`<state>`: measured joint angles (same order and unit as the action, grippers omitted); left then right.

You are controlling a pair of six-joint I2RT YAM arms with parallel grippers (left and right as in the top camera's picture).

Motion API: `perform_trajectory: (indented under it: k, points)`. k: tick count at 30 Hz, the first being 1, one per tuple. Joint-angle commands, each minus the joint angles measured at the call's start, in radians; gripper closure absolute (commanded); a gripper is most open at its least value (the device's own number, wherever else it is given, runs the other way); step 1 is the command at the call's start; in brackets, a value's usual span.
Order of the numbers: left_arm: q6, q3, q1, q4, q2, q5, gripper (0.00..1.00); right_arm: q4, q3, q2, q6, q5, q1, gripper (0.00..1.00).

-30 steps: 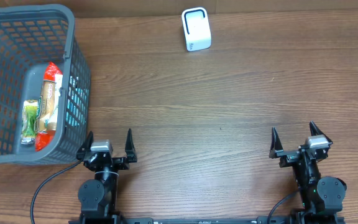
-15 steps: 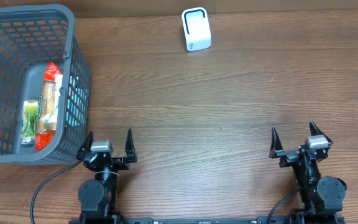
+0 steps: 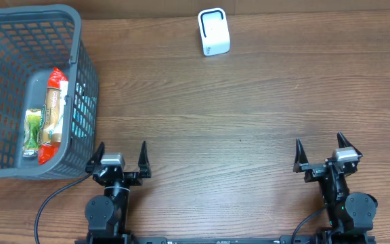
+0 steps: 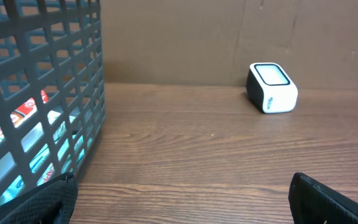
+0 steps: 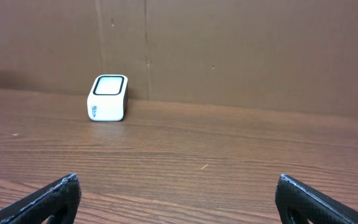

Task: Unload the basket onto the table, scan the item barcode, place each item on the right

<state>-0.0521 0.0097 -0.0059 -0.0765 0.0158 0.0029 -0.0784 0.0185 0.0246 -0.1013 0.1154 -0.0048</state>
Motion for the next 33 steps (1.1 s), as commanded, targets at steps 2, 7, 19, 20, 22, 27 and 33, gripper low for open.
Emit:
perform_trajectory:
  k: [2,7,19,20,22,27,33]
  points:
    - [0.031,0.027,0.005,-0.018,-0.011,0.074,0.00,0.005,-0.010,0.003,-0.001,-0.003,-0.004,0.00]
    - [0.030,0.074,0.005,-0.043,-0.009,0.043,0.00,0.005,-0.010,0.003,-0.001,-0.003,-0.004,0.00]
    - [0.030,1.034,0.005,-0.547,0.670,0.227,0.00,0.005,-0.010,0.003,-0.001,-0.003,-0.004,0.00]
    - [0.031,1.138,0.005,-0.620,0.736,0.224,0.00,0.005,-0.010,0.003,-0.001,-0.003,-0.004,0.00]
    - [0.031,1.403,0.005,-0.820,0.901,0.190,0.00,0.005,-0.010,0.003,-0.001,-0.003,-0.004,0.00]
    - [0.031,2.016,0.005,-1.262,1.265,0.167,0.00,0.005,-0.010,0.003,-0.001,-0.003,-0.004,0.00]
    - [0.031,2.052,0.005,-1.288,1.335,0.121,0.00,0.005,-0.010,0.003,-0.001,-0.003,-0.004,0.00]
